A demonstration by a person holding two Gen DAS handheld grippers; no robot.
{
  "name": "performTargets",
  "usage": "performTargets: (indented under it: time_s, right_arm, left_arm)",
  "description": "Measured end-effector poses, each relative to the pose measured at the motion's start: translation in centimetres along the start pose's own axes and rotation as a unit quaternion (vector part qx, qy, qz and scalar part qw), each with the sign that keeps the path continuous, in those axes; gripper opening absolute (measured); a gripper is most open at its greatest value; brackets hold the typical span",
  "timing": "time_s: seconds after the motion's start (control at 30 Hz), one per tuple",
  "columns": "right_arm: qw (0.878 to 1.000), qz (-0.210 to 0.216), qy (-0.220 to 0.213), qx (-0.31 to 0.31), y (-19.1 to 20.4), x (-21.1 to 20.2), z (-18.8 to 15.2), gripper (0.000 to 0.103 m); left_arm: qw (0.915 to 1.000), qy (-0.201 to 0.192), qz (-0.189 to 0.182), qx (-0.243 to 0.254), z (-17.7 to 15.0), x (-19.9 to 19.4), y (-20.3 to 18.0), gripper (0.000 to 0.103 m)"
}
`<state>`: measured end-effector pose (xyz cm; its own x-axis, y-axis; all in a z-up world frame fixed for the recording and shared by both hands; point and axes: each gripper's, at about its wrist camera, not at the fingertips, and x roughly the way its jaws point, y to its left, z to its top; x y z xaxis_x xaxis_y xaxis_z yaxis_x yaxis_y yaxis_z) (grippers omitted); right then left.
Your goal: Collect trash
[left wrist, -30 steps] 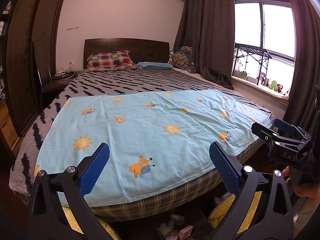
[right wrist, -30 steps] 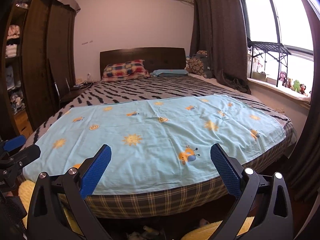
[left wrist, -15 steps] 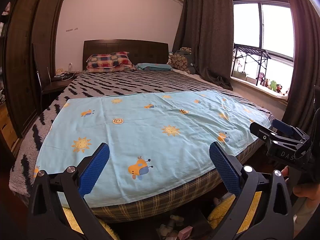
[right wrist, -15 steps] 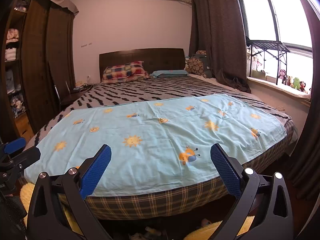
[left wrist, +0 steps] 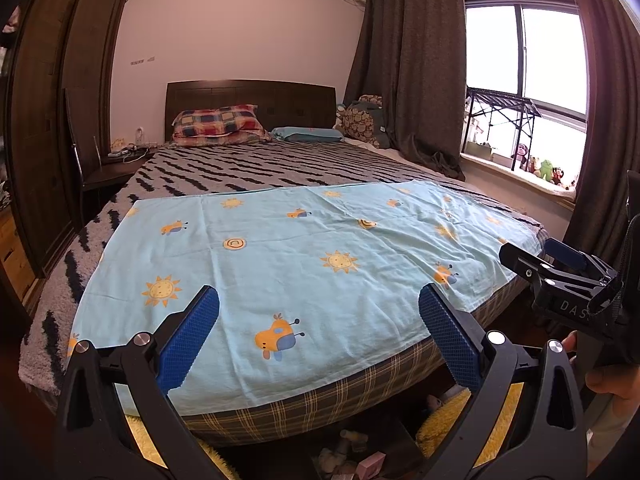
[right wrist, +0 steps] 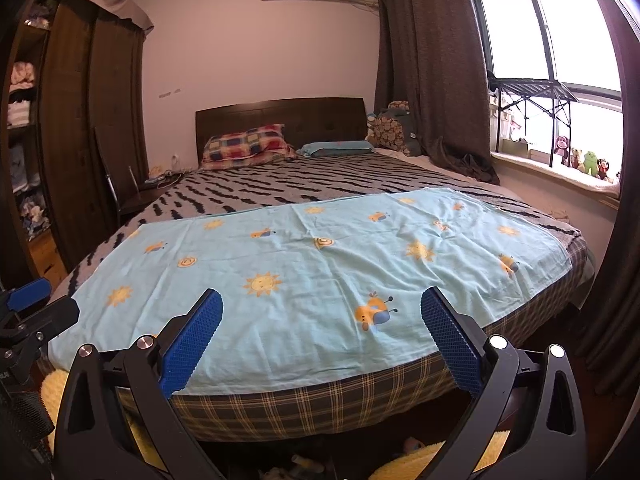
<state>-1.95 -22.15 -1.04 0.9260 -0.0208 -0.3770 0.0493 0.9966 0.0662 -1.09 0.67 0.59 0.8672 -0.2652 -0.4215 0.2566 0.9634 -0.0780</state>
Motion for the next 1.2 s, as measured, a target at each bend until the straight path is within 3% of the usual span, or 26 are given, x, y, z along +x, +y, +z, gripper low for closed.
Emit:
performTargets:
  time_s: [1.2]
  right_arm:
    - [1.0,0.003,0.003,-0.001,0.24,0.19,-0.16,0.1]
  left_arm:
    - [1.0,-0.001,-0.001,0.002,0.15,-0.15,-0.1,0.095]
